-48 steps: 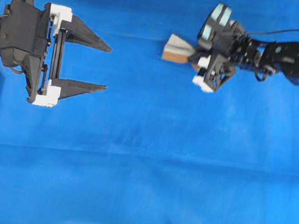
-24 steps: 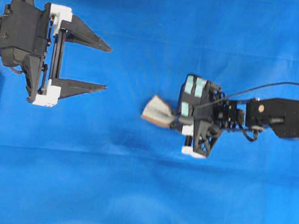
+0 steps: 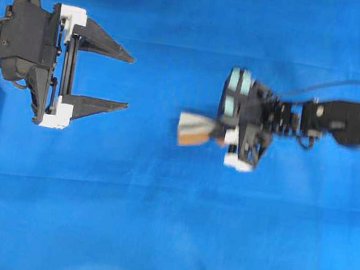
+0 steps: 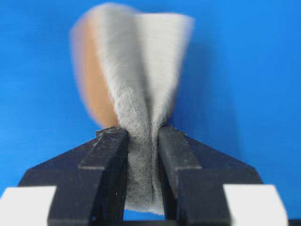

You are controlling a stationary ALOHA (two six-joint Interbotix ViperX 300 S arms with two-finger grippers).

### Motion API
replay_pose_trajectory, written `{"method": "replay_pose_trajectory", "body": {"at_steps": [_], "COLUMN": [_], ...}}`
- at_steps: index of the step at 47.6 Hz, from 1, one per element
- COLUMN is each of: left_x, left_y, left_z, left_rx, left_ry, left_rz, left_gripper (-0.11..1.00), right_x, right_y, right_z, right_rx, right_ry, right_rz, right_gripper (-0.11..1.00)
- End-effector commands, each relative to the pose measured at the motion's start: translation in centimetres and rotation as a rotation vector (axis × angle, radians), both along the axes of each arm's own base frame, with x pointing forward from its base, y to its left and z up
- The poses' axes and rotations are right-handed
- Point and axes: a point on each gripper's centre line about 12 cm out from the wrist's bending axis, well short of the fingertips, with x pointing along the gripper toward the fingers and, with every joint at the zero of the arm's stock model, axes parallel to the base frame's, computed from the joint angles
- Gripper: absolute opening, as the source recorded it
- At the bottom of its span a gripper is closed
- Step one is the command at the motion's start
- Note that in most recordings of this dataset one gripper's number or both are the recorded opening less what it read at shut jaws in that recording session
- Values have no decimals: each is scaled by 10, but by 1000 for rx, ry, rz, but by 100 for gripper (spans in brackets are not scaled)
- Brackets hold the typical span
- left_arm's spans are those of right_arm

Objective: Hand over the sponge with the left arm and wipe it with the right arm.

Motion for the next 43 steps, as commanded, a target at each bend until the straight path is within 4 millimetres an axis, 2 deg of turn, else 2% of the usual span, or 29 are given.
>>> {"method": "replay_pose_trajectory", "body": {"at_steps": [1,6,11,17,22,26,32,36,43], "left_x": [1,1,1,1,1,1,1,1,1], "left_y": [0,0,0,-1,-1,-1,-1,-1,-1], "left_z": [6,6,5,4,4,4,3,3,3], "left_rx": [-2,-2,-3,-2,-2,-2,-2,-2,-2], "left_ry": [-22,-20,-19,-17,-17,-15,-14,-14,-14], "left_rz": [0,0,0,-2,-2,-2,-2,-2,-2], "left_gripper": [88,88,88,88,88,88,88,88,88], "right_x": [-7,-14,-18,-18,-17,-15,-8,-1,9], "right_y": [-44,-73,-94,-102,-99,-90,-65,-39,18], "right_z": [10,13,16,18,18,17,15,14,12], "right_rx": [-26,-52,-75,-83,-81,-74,-57,-46,-18], "right_ry": [-21,-25,-32,-39,-43,-42,-38,-39,-38], "right_rz": [-92,-146,-176,-190,-184,-165,-114,-55,67], "right_gripper": [25,25,25,25,25,25,25,25,25]}}
